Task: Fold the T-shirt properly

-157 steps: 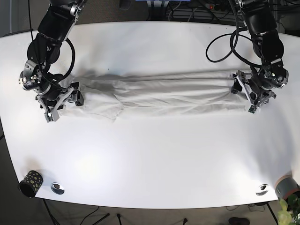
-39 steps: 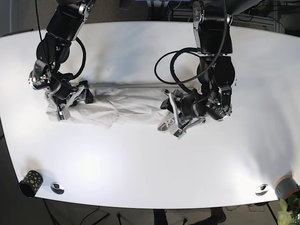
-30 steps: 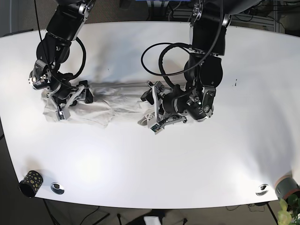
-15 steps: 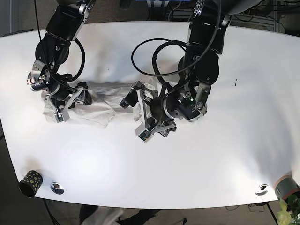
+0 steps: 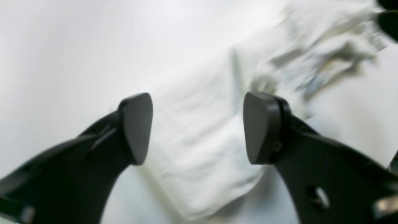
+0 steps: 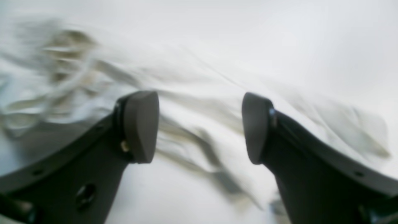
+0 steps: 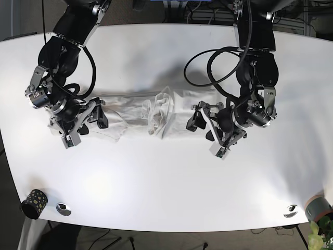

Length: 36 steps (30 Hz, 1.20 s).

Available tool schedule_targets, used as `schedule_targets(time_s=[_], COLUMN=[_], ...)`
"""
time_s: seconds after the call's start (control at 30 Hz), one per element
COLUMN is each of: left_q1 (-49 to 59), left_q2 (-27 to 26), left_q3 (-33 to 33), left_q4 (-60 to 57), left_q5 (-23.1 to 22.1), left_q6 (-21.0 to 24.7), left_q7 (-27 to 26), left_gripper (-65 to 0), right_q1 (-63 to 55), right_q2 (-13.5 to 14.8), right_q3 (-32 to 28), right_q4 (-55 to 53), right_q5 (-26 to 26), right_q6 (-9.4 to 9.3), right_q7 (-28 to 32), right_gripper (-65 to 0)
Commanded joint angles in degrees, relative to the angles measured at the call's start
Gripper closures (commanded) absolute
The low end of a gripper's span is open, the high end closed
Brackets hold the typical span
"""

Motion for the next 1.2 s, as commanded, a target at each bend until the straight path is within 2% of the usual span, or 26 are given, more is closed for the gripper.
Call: schedule_targets(time_s=[0.0,0.1,0.23,0.33,0.5,0.67,0.93,1.03,1.17], left_q1=[-0.86,-0.07,0.37,0.11,0.02,0.37,0.46,0.28,-0.6], left_q2=[-1.64,-3.22,-4.37,-4.19,-4.19,-4.19,-4.19,-4.19,-4.63], left_q3=[-1.06,-1.32,-1.32,-1.06,-0.97,-0.97,-0.97,-0.62,4.74], left_q4=[-0.87,-2.02,-2.72,-4.83,-6.41,-7.73,-12.21,-15.82,-21.8], left_q5=[-1.53,-1.36,-1.09,0.75,3.74,3.74,3.74,3.74,3.65], left_q6=[-0.28,-2.39,-9.42,-10.56,-11.53,-11.71,-11.71,-11.71,-11.88], left_q7=[-2.27,-2.63,-3.07,-3.15,-6.58,-8.52,-10.27,-11.51,-11.68], left_gripper=[-34.4,-29.9,-19.2,-15.3,-15.0,-15.0,-15.0,-15.3,-18.3], right_q1=[1.02,1.02,1.37,1.98,4.53,7.26,7.52,8.49,8.49], right_q2=[-0.32,-2.26,-5.95,-7.88,-10.61,-11.84,-11.67,-9.99,-7.27], right_q3=[-3.09,-6.43,-13.38,-17.95,-22.34,-24.36,-32.8,-33.42,-33.33], right_q4=[2.26,2.7,2.61,1.73,-4.16,-13.04,-22.09,-24.73,-25.43], right_q5=[3.07,4.04,4.04,3.6,3.34,1.05,0.7,0.7,1.14], right_q6=[0.03,0.03,0.03,0.03,0.03,0.03,0.03,0.03,0.03], right_q7=[-0.51,-0.87,-0.78,-0.16,1.16,2.74,10.65,12.14,12.41], right_gripper=[-39.3,-39.3,-39.3,-39.3,-39.3,-39.3,-39.3,-39.3,-39.3])
